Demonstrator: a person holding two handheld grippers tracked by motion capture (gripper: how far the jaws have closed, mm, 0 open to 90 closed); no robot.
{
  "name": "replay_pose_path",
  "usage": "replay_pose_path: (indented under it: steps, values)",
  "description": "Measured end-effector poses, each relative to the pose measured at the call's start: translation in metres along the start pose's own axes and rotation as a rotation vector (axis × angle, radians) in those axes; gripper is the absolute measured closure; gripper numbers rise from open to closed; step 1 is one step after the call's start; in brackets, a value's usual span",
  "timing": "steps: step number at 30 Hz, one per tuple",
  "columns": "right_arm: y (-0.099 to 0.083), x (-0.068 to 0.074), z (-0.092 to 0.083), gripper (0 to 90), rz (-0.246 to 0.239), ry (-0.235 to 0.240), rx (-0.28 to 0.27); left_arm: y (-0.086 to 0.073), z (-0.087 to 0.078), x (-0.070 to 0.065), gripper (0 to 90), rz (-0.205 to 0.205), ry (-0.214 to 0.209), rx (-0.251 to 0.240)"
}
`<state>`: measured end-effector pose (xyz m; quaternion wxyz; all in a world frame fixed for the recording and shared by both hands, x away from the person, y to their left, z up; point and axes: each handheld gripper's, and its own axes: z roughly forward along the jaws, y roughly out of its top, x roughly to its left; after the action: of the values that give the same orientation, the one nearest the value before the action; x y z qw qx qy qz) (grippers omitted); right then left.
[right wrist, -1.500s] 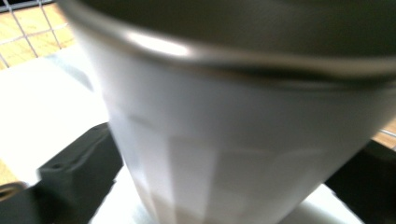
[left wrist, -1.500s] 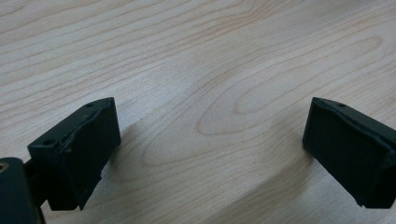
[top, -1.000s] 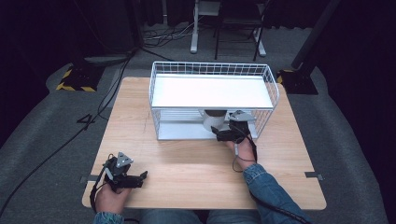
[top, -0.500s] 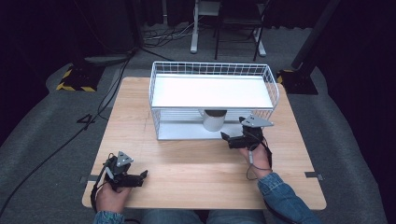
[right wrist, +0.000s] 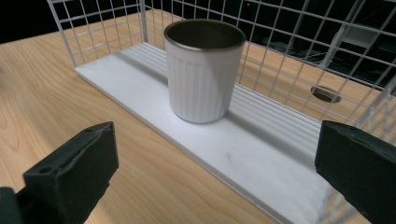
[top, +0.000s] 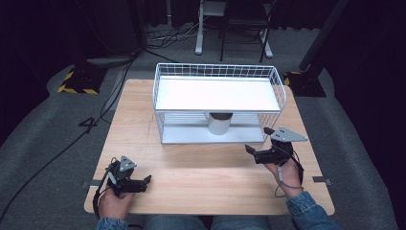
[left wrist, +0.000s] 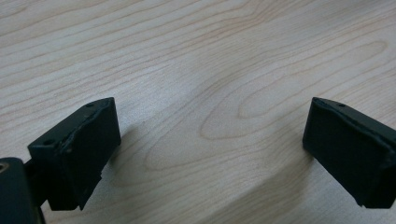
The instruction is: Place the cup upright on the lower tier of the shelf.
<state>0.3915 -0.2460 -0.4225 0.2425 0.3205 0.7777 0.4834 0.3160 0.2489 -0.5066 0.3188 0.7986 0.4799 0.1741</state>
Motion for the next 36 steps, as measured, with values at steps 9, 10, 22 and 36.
replay_pose_path:
  steps: [9,10,22,36]
  values:
    - [-0.016,-0.011,-0.026,0.0,0.002,-0.013,0.026,0.000,0.000,0.000,4.4,0.002,0.000,0.001]
    - [-0.017,-0.012,-0.030,0.0,0.005,-0.016,0.031,0.001,0.001,0.000,4.4,-0.001,0.000,0.000]
    - [-0.042,-0.026,-0.058,0.0,0.065,-0.046,0.112,0.001,0.002,0.001,4.4,-0.001,0.001,-0.003]
    - [-0.079,-0.034,-0.062,0.0,0.141,-0.062,0.190,0.001,0.002,0.000,4.5,-0.003,0.003,-0.004]
